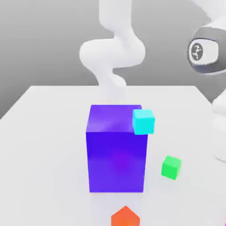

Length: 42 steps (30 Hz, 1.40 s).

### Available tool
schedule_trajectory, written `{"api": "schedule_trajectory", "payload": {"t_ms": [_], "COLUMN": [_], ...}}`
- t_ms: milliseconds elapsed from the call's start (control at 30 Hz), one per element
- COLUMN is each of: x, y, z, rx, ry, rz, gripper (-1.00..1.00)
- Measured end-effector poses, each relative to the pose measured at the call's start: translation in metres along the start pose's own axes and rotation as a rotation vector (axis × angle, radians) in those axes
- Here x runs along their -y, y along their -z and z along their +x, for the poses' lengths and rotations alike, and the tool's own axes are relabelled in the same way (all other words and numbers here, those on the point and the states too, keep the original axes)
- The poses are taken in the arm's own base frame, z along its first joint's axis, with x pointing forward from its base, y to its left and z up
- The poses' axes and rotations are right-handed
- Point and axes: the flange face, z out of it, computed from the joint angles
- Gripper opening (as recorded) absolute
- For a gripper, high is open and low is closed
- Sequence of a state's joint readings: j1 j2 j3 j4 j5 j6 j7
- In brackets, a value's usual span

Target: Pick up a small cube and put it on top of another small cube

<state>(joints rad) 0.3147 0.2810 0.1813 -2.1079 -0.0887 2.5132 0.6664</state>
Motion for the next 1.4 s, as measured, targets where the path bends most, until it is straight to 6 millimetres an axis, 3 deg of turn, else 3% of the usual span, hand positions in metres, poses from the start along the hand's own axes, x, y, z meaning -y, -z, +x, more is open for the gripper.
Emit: {"api": "schedule_trajectory", "payload": {"t_ms": [167,300,333,533,600,700,767,1100,1400], "x": [0.032,0.033,0.033,0.032,0.034,0.036,0.028,-0.03,-0.098], "y": [-0.089,-0.154,-0.163,-0.168,-0.152,-0.111,-0.094,-0.043,-0.022], "z": [-0.038,-0.051,-0.053,-0.053,-0.051,-0.048,-0.059,-0.134,-0.208], "rx": [0.096,0.113,0.113,0.114,0.114,0.115,0.12,0.133,0.113], "ry": [0.112,0.131,0.132,0.132,0.132,0.131,0.115,0.027,-0.056], "rz": [-0.054,-0.063,-0.064,-0.064,-0.064,-0.062,-0.055,-0.039,-0.067], "gripper": [0.0,0.0,-1.0,-1.0,-1.0,-1.0,-1.0,-1.0,-1.0]}}
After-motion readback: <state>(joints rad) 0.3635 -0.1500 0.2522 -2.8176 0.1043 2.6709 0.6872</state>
